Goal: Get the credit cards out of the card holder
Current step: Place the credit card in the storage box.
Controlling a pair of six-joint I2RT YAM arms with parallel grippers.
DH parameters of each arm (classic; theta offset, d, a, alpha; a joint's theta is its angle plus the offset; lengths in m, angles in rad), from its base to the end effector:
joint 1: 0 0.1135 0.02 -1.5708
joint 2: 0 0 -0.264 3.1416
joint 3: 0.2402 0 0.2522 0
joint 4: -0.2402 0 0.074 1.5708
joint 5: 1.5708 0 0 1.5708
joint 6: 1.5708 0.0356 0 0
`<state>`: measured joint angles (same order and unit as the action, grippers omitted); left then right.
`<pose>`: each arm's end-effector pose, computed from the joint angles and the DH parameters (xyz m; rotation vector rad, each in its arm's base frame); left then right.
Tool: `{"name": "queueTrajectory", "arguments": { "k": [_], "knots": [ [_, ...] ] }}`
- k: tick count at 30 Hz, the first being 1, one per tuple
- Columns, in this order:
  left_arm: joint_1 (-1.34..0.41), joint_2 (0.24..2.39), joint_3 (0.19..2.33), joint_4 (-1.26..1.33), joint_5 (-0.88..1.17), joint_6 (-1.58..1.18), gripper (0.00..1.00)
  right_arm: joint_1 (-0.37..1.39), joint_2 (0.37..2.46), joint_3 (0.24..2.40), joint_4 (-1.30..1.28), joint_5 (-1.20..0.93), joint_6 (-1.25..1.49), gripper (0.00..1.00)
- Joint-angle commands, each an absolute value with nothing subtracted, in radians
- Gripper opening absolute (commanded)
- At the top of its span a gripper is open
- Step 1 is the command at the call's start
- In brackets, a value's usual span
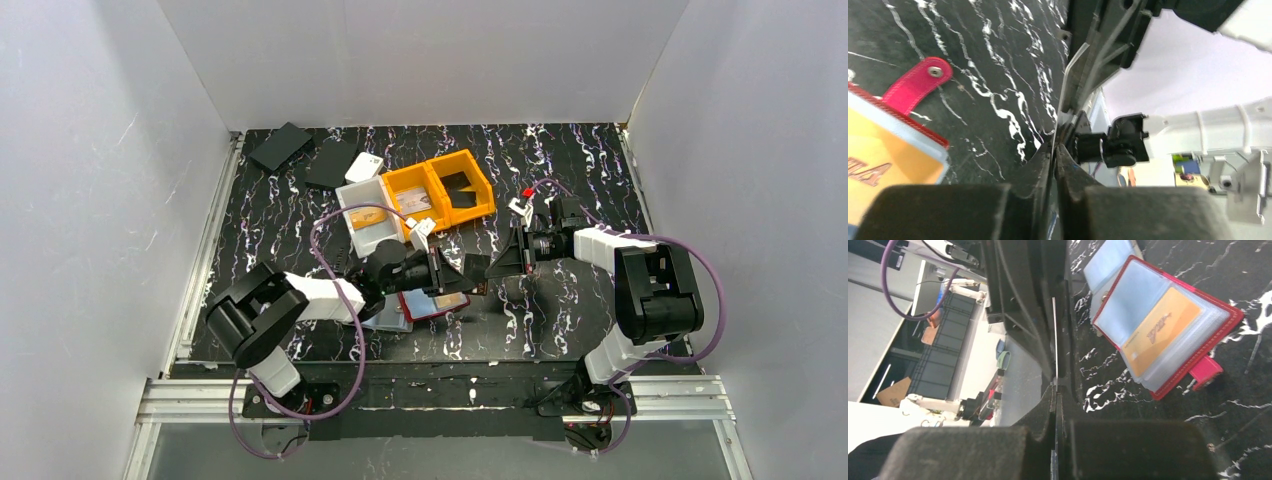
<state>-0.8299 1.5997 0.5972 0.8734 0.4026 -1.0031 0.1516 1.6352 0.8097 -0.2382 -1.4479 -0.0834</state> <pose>0.2029 -0.2425 0.1895 0.1823 2.0025 -1.6256 0.2767 0.0780 0.1691 -0.7119 1.9955 1.8430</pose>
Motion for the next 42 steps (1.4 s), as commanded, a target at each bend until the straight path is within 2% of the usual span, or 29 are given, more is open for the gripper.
{"name": "queueTrajectory", "arguments": {
  "k": [1,4,5,7,10,12,17,21,24,26,29,36,40,42],
  "knots": [
    [-0.834,1.645,0.595,1.051,0.471,-1.046,0.00,0.150,1.607,0.844,-0.255,-1.481,-0.107,0.01],
    [-0.834,1.636,0.570,1.070,0.464,-1.031,0.00,0.150,1.606,0.844,-0.256,-1.477,-0.109,0.01],
    [-0.831,1.626,0.559,1.069,0.463,-1.021,0.00,0.150,1.603,0.843,-0.260,-1.465,-0.112,0.05],
    [-0.818,1.593,0.538,1.056,0.471,-0.996,0.00,0.150,1.595,0.863,-0.298,-1.400,-0.131,0.26],
    [-0.792,1.540,0.510,0.982,0.499,-0.943,0.00,0.150,1.584,0.921,-0.511,-1.317,-0.333,0.51],
    [-0.771,1.489,0.515,0.867,0.529,-0.879,0.00,0.150,1.586,0.977,-0.658,-1.232,-0.484,0.59],
    [-0.755,1.382,0.663,0.275,0.605,-0.594,0.00,0.141,1.598,1.111,-1.001,-1.134,-0.894,0.75],
    [-0.761,1.440,0.925,-0.245,0.671,-0.277,0.00,0.142,1.561,1.134,-1.257,-1.141,-1.340,0.87],
    [-0.778,1.479,1.048,-0.476,0.691,-0.126,0.00,0.146,1.527,1.146,-1.378,-1.162,-1.572,0.98],
    [-0.788,1.492,1.106,-0.570,0.693,-0.056,0.00,0.163,1.497,1.162,-1.419,-1.170,-1.651,0.98],
    [-0.802,1.510,1.173,-0.654,0.692,-0.005,0.00,0.198,1.465,1.198,-1.405,-1.183,-1.628,0.98],
    [-0.866,1.530,1.261,-0.675,0.672,0.015,0.00,0.332,1.469,1.181,-1.387,-1.286,-1.522,0.95],
    [-0.899,1.543,1.291,-0.667,0.660,0.008,0.00,0.360,1.440,1.109,-1.189,-1.283,-1.292,0.86],
    [-0.904,1.549,1.300,-0.654,0.662,-0.007,0.00,0.390,1.404,1.051,-1.033,-1.266,-1.116,0.76]
  ]
}}
